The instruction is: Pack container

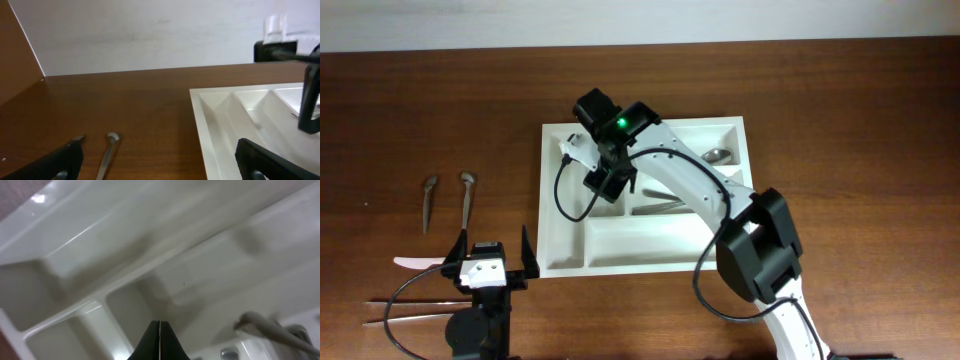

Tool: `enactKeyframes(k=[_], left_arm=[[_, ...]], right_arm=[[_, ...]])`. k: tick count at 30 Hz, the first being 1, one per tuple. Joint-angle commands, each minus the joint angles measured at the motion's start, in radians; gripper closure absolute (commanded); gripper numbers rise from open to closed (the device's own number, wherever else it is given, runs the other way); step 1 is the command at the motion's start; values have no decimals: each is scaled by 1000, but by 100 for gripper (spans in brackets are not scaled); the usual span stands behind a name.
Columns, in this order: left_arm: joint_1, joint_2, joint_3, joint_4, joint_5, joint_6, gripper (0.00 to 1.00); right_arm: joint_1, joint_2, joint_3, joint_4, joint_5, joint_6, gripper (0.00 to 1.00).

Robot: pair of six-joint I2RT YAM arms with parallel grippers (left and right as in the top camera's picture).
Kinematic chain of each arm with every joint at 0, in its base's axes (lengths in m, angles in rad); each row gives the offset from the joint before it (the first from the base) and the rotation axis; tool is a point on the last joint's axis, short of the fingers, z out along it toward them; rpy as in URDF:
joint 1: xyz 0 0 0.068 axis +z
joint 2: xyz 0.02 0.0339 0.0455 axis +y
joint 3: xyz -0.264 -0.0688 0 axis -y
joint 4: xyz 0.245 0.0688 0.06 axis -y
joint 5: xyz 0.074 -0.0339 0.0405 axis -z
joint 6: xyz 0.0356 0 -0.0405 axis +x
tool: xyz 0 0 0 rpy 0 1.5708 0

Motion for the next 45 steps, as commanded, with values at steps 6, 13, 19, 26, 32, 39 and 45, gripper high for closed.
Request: enactKeyframes(k=[6,13,19,26,32,39,45], left_arm=[[-5,-8,-6,-1,-3,-6,1],[-5,-8,-6,-1,-3,-6,1],[-5,-8,-6,0,-3,-6,1],[-5,-8,-6,0,-3,-6,1],[-5,-8,-6,0,-3,-6,1],[-5,-8,-6,0,-3,-6,1],[-5,-8,-6,0,-3,-6,1]], right_arm=[[-10,14,13,38,-20,-6,96],[-41,41,13,43,-11,-6,96],[-74,57,13,49,-12,-2,96],[-81,73,13,53,-13,-2,96],[-82,76,13,76,79,40,96],[-120,77,13,76,94,51,96],[-175,77,13,76,113,63,96]])
